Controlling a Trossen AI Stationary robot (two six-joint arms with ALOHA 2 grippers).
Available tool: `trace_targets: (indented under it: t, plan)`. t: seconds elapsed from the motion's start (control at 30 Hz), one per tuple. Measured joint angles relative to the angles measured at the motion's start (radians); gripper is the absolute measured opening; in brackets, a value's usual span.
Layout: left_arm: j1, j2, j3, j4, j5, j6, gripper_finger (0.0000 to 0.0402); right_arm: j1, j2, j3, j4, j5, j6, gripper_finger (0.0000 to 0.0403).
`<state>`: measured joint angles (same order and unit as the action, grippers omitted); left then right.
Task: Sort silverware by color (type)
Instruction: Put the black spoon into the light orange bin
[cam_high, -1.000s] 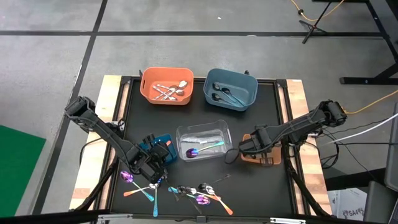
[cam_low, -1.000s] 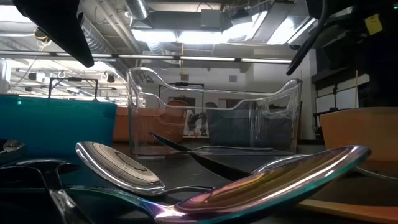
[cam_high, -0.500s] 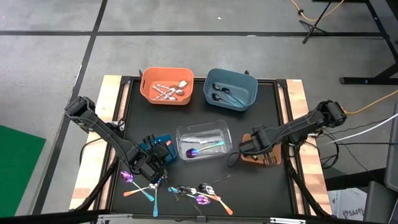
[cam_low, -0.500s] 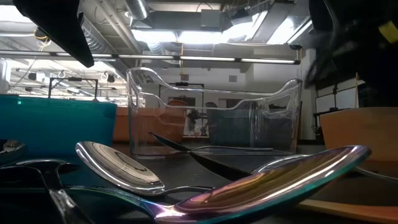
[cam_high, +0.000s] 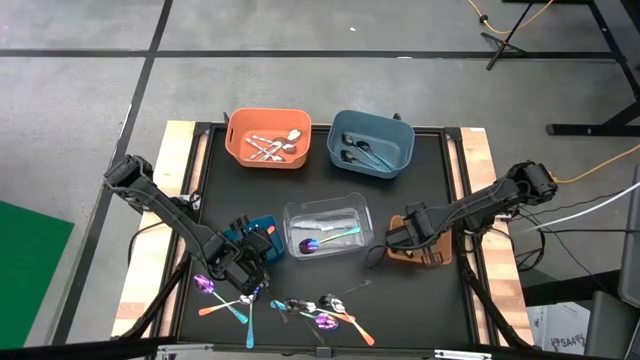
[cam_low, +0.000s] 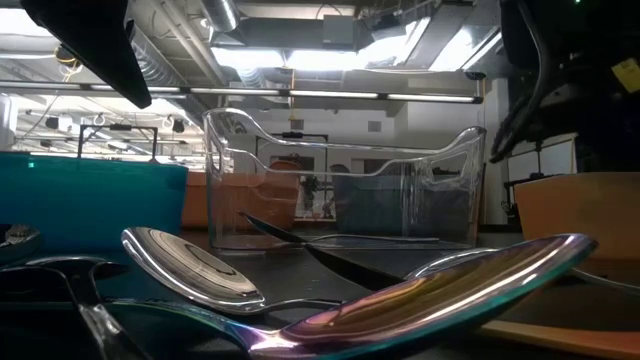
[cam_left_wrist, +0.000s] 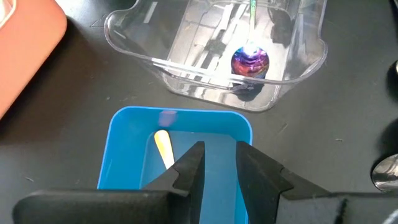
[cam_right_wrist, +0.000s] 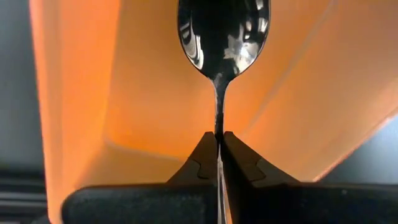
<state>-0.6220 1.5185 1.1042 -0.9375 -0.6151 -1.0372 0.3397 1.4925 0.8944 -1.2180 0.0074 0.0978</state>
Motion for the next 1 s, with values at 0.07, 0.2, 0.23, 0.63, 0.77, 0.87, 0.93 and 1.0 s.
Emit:
trace_targets:
  t: [0.07,0.2,0.23,0.63,0.77,0.87,0.93,1.0]
  plan:
    - [0.000,0.000,0.000,0.000,0.000,0.000,0.0085,0.000,0.000,0.000,0.016,0.000,0.000,0.0002]
    - [0.000,0.000,0.000,0.000,0.000,0.000,0.0085,0.000,0.000,0.000,0.019,0.000,0.000,0.0025]
    - [0.000,0.000,0.000,0.000,0.000,0.000,0.0085,0.000,0.000,0.000,0.018,0.000,0.000,0.0034]
    - [0.000,0.000,0.000,0.022,0.000,0.001,0.0085,0.000,0.000,0.000,0.024,0.012,0.001,0.0097]
    - [0.000,0.000,0.000,0.030,0.000,0.001,0.0085,0.000,0.000,0.000,0.024,0.012,0.001,0.0095]
    - [0.000,0.000,0.000,0.048,0.000,0.007,0.0085,0.000,0.000,0.000,0.022,0.012,0.001,0.0095]
    - [0.000,0.000,0.000,0.068,0.002,0.042,0.0085,0.000,0.000,0.000,0.012,0.011,0.001,0.0095]
    - [0.000,0.000,0.000,0.105,0.005,0.088,0.0085,0.000,0.000,0.002,-0.008,0.010,0.001,0.0094]
